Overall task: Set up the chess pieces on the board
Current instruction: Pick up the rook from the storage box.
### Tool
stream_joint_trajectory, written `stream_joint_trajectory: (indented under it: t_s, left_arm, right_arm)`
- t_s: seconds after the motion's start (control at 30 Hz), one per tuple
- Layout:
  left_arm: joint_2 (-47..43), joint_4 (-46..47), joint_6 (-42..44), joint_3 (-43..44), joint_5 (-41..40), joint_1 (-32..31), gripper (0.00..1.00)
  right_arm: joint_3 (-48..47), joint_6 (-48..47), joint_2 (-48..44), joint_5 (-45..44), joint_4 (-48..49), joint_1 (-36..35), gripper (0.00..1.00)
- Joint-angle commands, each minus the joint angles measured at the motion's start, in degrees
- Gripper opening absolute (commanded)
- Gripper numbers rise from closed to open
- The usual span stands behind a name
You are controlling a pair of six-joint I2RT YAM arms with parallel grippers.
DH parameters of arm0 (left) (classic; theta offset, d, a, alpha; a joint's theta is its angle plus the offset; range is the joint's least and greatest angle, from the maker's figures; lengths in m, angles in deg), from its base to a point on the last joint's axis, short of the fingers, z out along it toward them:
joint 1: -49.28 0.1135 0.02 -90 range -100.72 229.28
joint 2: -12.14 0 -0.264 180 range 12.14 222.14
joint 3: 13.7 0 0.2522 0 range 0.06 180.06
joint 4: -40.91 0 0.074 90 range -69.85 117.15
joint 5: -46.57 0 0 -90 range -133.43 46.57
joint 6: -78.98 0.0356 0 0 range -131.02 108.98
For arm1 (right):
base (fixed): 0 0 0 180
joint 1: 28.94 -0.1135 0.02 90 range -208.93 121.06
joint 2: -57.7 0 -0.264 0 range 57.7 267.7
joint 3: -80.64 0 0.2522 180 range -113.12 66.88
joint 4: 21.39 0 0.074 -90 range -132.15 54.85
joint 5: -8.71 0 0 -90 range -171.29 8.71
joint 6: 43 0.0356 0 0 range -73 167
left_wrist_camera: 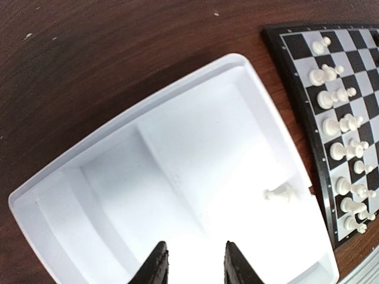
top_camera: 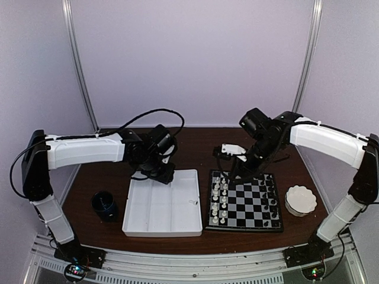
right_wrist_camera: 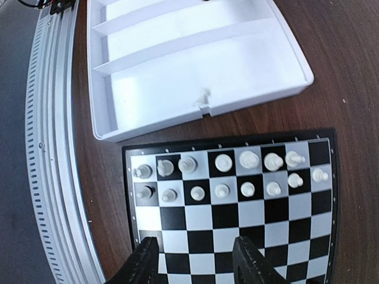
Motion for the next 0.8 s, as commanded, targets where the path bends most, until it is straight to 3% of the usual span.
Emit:
stream_joint_trajectory:
  t_s: [0.0,0.27,0.53,0.77]
  left_arm:
    - [-9.8,4.8,-4.9,-4.4,-3.9,3.7,0.34]
    - [-23.9,6.3,-5.9,-12.7,-10.4,6.2,0.37]
    - [-31.9,7.5,-6.5,-19.1,-11.9,6.3,0.39]
    - [-33.6,8.9,-6.6,-21.4,-11.5,6.3,0.39]
  right_arm:
    - [-8.7,0.4,7.1,-8.1,-4.7,-8.8,0.44]
    - [-27.9,3.8,26.7,-17.1,-12.7,-20.8,0.4]
    - [-43.9,6.4,40.6,-23.3,-20.4,-23.2,0.42]
    - [-51.2,9.1,47.4,-29.1,-24.0,-23.3,0.42]
